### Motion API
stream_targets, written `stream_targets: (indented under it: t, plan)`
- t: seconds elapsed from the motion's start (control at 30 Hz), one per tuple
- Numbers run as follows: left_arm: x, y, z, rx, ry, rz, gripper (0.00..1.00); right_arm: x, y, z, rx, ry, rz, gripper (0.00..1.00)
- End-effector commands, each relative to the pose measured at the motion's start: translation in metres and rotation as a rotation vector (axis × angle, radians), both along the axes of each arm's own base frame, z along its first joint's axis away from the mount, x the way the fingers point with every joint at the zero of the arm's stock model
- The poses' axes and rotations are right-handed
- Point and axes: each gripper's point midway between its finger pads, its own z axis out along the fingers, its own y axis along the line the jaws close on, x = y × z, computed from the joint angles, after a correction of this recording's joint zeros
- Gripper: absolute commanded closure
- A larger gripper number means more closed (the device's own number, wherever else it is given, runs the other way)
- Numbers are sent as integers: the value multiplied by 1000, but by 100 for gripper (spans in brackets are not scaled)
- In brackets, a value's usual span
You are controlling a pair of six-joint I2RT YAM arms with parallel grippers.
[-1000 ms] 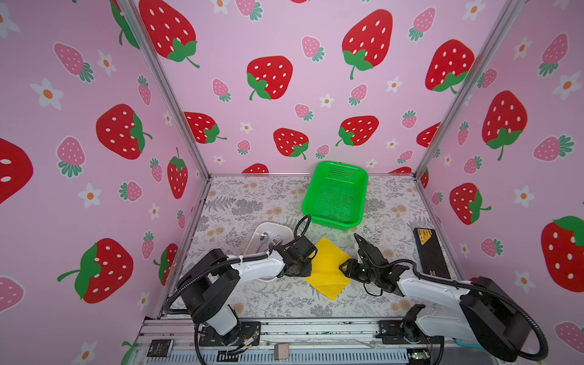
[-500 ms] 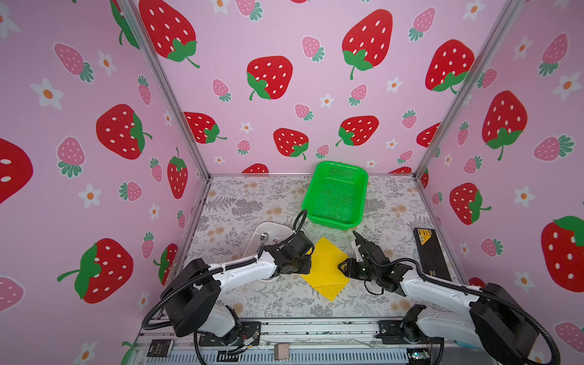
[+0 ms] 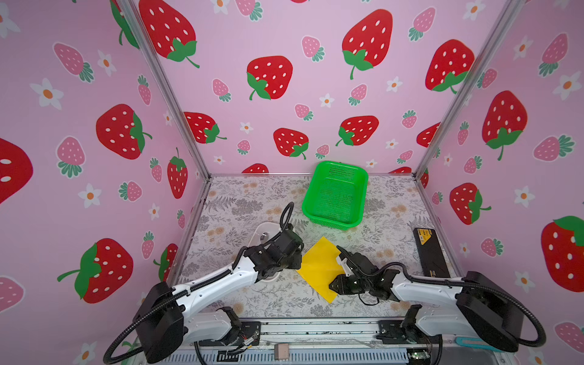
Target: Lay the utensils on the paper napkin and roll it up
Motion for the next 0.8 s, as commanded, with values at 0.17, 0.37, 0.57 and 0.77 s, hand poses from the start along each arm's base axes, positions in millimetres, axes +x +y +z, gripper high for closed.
stream_targets:
  t: [0.17, 0.37, 0.57, 0.77]
  plan:
    - [3, 52, 9, -8, 17, 116, 51, -2, -5, -20, -76, 111, -222, 71]
    - [24, 68, 18, -161, 98, 158, 50, 30, 18, 35, 21, -24, -243, 64]
    - [30, 89, 25, -121, 184, 189, 45, 82, -20, 72, 8, -125, -470, 60]
    - [40, 97, 8, -68, 201, 188, 42, 119, -74, 85, -120, -270, -561, 54]
